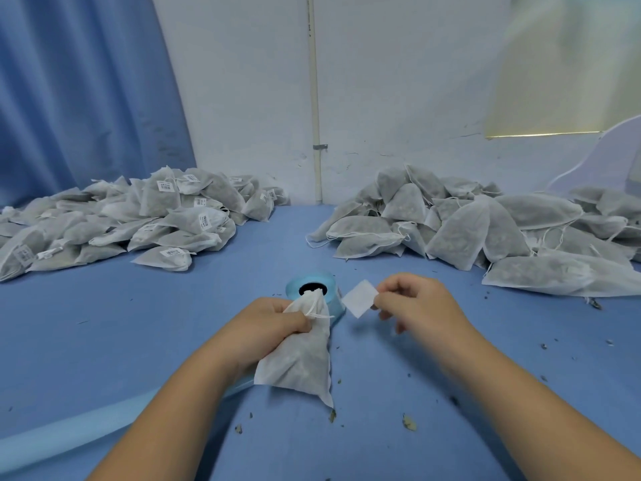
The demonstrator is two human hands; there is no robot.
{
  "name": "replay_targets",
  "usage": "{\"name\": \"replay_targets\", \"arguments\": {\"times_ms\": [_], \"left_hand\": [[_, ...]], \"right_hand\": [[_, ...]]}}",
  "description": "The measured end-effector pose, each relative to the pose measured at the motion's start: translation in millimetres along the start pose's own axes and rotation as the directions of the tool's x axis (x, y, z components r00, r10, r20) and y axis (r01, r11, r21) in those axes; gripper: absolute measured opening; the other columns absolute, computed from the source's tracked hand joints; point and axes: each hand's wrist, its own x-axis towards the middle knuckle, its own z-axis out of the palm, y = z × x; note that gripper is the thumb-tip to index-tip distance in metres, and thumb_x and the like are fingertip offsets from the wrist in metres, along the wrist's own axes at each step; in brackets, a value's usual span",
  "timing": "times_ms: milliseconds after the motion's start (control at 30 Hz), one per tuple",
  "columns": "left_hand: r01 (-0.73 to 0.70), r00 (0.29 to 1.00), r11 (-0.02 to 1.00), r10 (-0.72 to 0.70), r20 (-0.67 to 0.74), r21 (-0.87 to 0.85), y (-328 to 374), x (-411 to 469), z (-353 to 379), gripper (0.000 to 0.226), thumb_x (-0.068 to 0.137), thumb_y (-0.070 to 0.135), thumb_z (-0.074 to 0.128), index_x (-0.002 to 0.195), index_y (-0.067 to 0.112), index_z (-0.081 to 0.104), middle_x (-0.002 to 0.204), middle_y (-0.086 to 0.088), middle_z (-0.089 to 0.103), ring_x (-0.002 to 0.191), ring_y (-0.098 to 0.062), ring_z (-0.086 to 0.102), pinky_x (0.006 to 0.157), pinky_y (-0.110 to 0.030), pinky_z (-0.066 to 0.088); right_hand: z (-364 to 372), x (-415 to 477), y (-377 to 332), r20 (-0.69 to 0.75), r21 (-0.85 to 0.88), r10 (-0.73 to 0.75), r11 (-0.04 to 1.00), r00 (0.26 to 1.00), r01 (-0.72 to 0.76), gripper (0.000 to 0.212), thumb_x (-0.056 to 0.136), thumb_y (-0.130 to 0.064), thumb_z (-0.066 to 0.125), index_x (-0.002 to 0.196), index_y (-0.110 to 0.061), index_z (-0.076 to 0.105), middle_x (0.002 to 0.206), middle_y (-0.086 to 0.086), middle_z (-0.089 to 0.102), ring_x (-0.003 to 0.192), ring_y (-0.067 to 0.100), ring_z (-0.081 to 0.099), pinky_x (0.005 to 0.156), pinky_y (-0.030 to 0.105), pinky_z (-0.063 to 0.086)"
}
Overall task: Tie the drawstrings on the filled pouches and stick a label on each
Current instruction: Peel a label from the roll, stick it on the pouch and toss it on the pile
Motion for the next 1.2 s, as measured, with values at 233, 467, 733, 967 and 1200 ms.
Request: {"name": "replay_targets", "arguments": {"times_ms": [233,467,733,967,1200], "left_hand": [[-0.168,0.982,0.984,0.162,-0.098,-0.053,17,-15,14,0.014,0.075,0.025,0.067,0.071,0.014,0.059,0.064,-0.005,0.049,0.062,-0.016,0.044,0.06,-0.027,0.034],[-0.244,0.967,0.97,0.244,0.075,-0.003,23,-28,35,0.024,0.082,0.031,0.069,0.092,0.009,0.066,0.081,0.0,0.064,0.075,-0.011,0.06,0.072,-0.026,0.045],[-0.141,0.958,0.971,0.184,0.222,-0.194,20,-26,39,0.035,0.077,0.023,0.065,0.106,0.004,0.066,0.094,-0.006,0.07,0.091,-0.02,0.068,0.085,-0.035,0.051],[0.019,0.96,0.943,0.075,0.27,-0.332,20,-26,37,0.037,0.072,0.014,0.062,0.105,-0.002,0.068,0.094,-0.014,0.068,0.088,-0.023,0.066,0.075,-0.029,0.052],[0.126,0.932,0.913,0.025,0.361,-0.389,23,-29,32,0.025,0.072,0.009,0.062,0.095,0.001,0.069,0.091,-0.017,0.068,0.081,-0.025,0.067,0.07,-0.03,0.054]], "right_hand": [[-4,-40,-33,0.658,0.58,-0.325,0.794,0.679,-0.181,0.015,0.082,-0.018,0.057,0.084,-0.009,0.07,0.083,0.015,0.066,0.074,0.029,0.064,0.059,0.028,0.052],[7,-34,-28,0.375,0.74,-0.263,0.663,0.889,-0.116,0.022,0.077,-0.009,0.055,0.092,0.005,0.064,0.087,0.023,0.066,0.085,0.03,0.065,0.074,0.032,0.056],[4,-28,-19,0.182,0.763,-0.196,0.646,0.964,-0.012,0.021,0.075,-0.011,0.057,0.086,0.003,0.066,0.081,0.018,0.065,0.083,0.027,0.065,0.076,0.035,0.057],[8,-33,-15,0.045,0.502,-0.196,0.852,0.98,0.147,0.005,0.087,-0.001,0.061,0.087,0.001,0.065,0.083,0.017,0.071,0.078,0.022,0.069,0.08,0.036,0.057],[9,-36,-8,0.001,0.085,-0.433,0.898,0.901,0.431,0.018,0.081,-0.012,0.061,0.083,-0.028,0.068,0.084,-0.01,0.068,0.079,0.013,0.068,0.073,0.03,0.056]]}}
